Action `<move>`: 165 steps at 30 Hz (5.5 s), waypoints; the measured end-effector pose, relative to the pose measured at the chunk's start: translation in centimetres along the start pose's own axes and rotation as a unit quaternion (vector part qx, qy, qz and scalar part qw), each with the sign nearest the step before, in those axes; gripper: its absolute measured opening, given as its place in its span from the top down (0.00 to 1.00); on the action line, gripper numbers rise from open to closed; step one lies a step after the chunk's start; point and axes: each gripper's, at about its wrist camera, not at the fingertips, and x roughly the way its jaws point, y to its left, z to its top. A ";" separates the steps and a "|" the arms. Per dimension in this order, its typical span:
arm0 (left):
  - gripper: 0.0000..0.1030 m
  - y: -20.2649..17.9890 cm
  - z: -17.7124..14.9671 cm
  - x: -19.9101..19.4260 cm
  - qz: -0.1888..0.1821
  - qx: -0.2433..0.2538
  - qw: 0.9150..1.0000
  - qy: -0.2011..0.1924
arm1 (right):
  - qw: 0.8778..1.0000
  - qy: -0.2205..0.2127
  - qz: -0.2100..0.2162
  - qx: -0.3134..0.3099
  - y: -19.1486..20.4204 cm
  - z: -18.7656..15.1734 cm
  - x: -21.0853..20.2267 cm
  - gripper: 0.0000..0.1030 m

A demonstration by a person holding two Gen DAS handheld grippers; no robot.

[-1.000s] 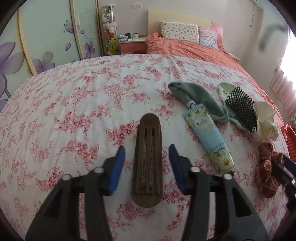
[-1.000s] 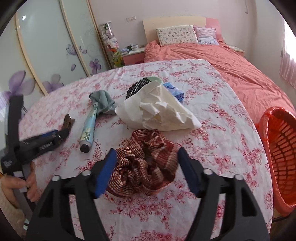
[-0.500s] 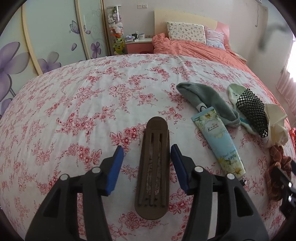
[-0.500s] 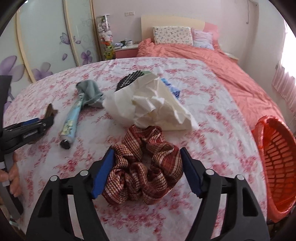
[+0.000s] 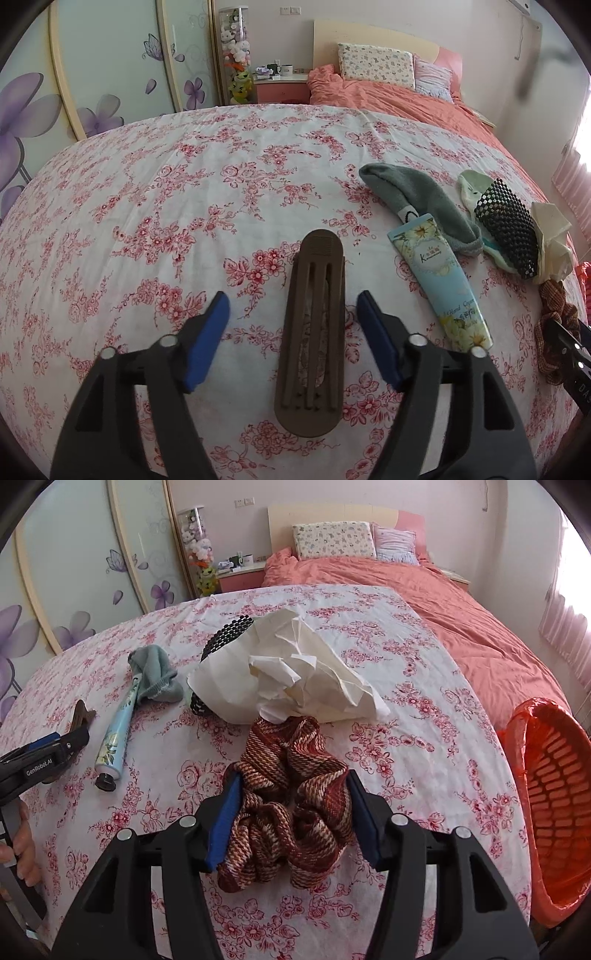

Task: Collect trash
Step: 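Grasp the brown comb with the left tool while the right tool grasps the plaid scrunchie, then carry comb and scrunchie over the orange basket and open both tools, then grasp the blue hand-cream tube with the left tool while the right tool grasps the white tissue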

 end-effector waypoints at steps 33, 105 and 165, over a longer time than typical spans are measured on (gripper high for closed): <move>0.09 0.7 0.0 0.3 0.015 -0.021 1.000 0.012 | 1.000 0.002 0.004 0.006 -0.4 -0.1 -0.1 0.37; 0.69 -11.8 0.2 -12.3 -0.133 0.123 0.979 -0.090 | 0.984 -0.170 0.015 0.050 -8.6 0.9 -13.7 0.86; 0.27 -10.2 -0.8 -3.2 -0.009 0.065 0.997 -0.030 | 0.988 -0.120 -0.076 0.053 -11.8 -3.7 -9.0 0.02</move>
